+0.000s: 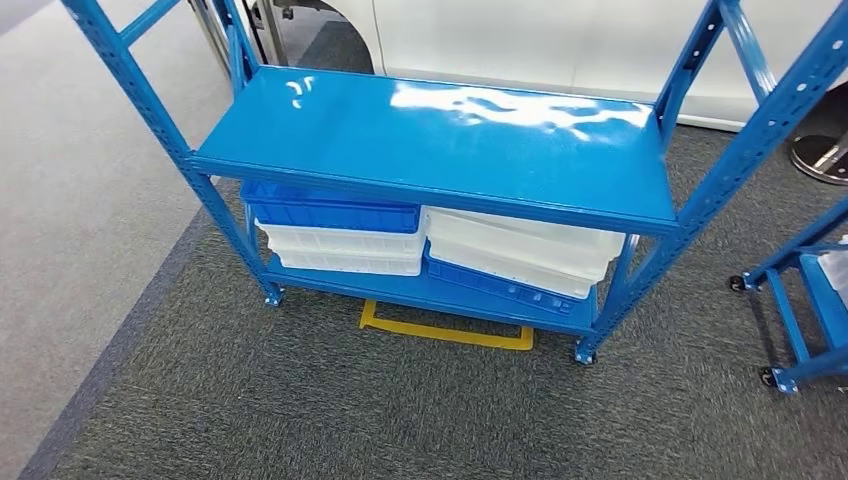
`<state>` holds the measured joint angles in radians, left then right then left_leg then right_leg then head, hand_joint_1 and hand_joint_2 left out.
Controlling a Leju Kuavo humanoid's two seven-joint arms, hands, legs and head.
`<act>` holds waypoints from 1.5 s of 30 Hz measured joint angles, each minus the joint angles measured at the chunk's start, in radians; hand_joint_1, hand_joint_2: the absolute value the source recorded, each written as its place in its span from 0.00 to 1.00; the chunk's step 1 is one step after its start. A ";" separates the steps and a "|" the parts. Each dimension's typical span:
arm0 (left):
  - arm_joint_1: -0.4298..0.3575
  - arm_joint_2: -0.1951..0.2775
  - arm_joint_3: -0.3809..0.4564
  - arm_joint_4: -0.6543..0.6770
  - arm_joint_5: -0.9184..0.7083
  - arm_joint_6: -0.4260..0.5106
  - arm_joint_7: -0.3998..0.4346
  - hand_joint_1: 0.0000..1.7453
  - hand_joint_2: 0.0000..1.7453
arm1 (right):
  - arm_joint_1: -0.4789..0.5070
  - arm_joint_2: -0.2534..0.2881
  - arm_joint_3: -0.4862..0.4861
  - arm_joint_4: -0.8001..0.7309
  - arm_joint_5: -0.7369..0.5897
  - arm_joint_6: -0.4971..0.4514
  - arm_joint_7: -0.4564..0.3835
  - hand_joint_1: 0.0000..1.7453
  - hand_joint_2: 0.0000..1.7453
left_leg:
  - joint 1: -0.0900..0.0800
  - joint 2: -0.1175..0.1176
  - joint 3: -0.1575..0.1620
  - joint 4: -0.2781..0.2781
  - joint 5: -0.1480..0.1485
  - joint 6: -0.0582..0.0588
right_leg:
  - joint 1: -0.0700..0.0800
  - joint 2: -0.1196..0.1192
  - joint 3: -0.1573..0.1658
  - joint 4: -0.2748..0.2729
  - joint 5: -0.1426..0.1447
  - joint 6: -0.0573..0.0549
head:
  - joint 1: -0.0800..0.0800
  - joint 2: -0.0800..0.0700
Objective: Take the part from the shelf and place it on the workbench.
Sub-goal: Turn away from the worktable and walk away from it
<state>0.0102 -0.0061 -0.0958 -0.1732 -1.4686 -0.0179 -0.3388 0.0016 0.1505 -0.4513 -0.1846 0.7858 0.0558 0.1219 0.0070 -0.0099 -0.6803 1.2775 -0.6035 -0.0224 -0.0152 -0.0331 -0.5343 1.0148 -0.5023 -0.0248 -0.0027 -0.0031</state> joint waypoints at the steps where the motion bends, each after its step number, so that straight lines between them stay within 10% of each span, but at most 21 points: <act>1: 0.001 0.000 -0.001 0.000 0.000 0.000 0.000 0.00 0.00 | 0.000 0.000 0.000 0.000 0.001 0.000 0.000 0.00 0.00 | 0.001 0.004 -0.003 0.003 0.012 -0.001 | 0.001 -0.015 0.002 0.001 -0.003 0.001 | 0.000 0.000; 5: 0.001 0.001 -0.002 0.000 -0.001 0.000 -0.001 0.00 0.00 | -0.002 0.000 0.000 0.000 0.002 0.000 0.001 0.00 0.00 | -0.006 0.068 0.114 -0.228 0.124 0.014 | 0.006 -0.064 0.018 0.006 -0.020 0.013 | 0.000 0.000; 8: 0.006 0.001 -0.003 0.000 -0.002 0.000 -0.001 0.00 0.00 | -0.008 0.000 0.000 0.000 0.002 0.000 0.001 0.00 0.00 | -0.012 0.062 0.126 -0.264 0.128 0.036 | 0.010 -0.090 0.029 0.002 -0.026 0.027 | 0.000 0.000; 11: 0.006 -0.001 -0.005 0.000 -0.002 0.000 0.000 0.00 0.00 | -0.010 0.000 0.000 0.000 0.002 0.000 0.001 0.00 0.00 | -0.002 0.028 0.134 -0.279 0.140 0.055 | 0.006 -0.041 0.016 0.052 -0.065 0.041 | 0.001 0.000; 15: 0.002 -0.003 -0.010 0.000 -0.002 0.000 0.000 0.00 0.00 | -0.005 0.000 0.000 0.000 0.002 0.000 0.001 0.00 0.00 | 0.000 -0.019 0.133 -0.281 0.143 0.063 | 0.002 0.028 -0.099 0.273 -0.158 0.047 | 0.001 0.000; 20: 0.000 -0.003 -0.013 0.000 -0.002 0.000 -0.001 0.00 0.00 | -0.001 -0.001 0.000 0.000 0.002 0.000 0.001 0.00 0.00 | -0.002 -0.089 0.137 -0.271 0.136 0.052 | -0.001 0.088 -0.022 0.055 -0.006 0.038 | 0.001 0.000; 23: -0.001 -0.002 -0.014 0.000 -0.001 0.001 -0.004 0.00 0.00 | -0.005 -0.002 0.000 0.000 0.004 0.000 0.001 0.00 0.00 | -0.002 -0.118 0.126 -0.267 0.135 0.034 | -0.001 0.098 -0.009 0.015 0.001 0.029 | 0.001 0.000; 26: 0.000 0.000 -0.015 0.000 -0.001 0.003 -0.007 0.00 0.00 | -0.005 -0.001 -0.004 0.000 -0.003 -0.015 -0.003 0.00 0.00 | -0.003 -0.072 0.104 -0.218 0.102 0.019 | -0.006 0.067 0.000 0.001 0.006 0.010 | -0.001 0.000; 29: -0.001 0.000 -0.016 0.000 0.000 0.005 -0.007 0.00 0.00 | 0.000 0.000 -0.016 0.000 -0.011 -0.029 -0.008 0.00 0.00 | 0.000 -0.006 0.013 -0.033 0.017 0.007 | -0.002 0.040 0.003 -0.001 0.000 0.000 | -0.003 0.000; 31: 0.001 0.000 -0.017 0.000 0.000 0.005 -0.008 0.00 0.00 | 0.001 0.000 -0.023 0.000 -0.011 -0.031 -0.009 0.00 0.00 | 0.003 0.002 -0.011 0.009 0.024 0.003 | 0.000 0.027 0.008 0.000 -0.007 0.001 | -0.003 0.000; 35: 0.003 0.001 -0.018 0.000 -0.002 0.005 -0.010 0.00 0.00 | -0.002 0.000 -0.029 0.000 -0.011 -0.034 -0.012 0.00 0.00 | -0.001 0.011 0.106 -0.220 0.129 0.020 | 0.003 0.012 0.028 0.001 -0.023 0.014 | -0.003 0.000; 40: 0.006 0.000 -0.020 0.000 -0.006 0.005 -0.011 0.00 0.00 | -0.006 0.000 -0.035 0.000 -0.011 -0.035 -0.014 0.00 0.00 | -0.002 0.008 0.145 -0.276 0.125 0.053 | 0.003 0.014 0.034 0.035 -0.031 0.044 | -0.002 0.000; 45: 0.006 -0.002 -0.021 0.000 -0.008 0.005 -0.016 0.00 0.00 | -0.005 0.000 -0.042 0.000 -0.011 -0.035 -0.014 0.00 0.00 | -0.002 0.006 0.167 -0.280 0.110 0.067 | 0.001 0.027 -0.117 0.278 -0.137 0.054 | -0.002 0.000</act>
<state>0.0163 -0.0080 -0.1173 -0.1732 -1.4763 -0.0134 -0.3547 -0.0033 0.1503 -0.4935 -0.1850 0.7752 0.0210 0.1076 0.0052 -0.0043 -0.5133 0.9974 -0.4931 0.0450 -0.0138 -0.0063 -0.6517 1.2928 -0.6390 0.0296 -0.0043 -0.0031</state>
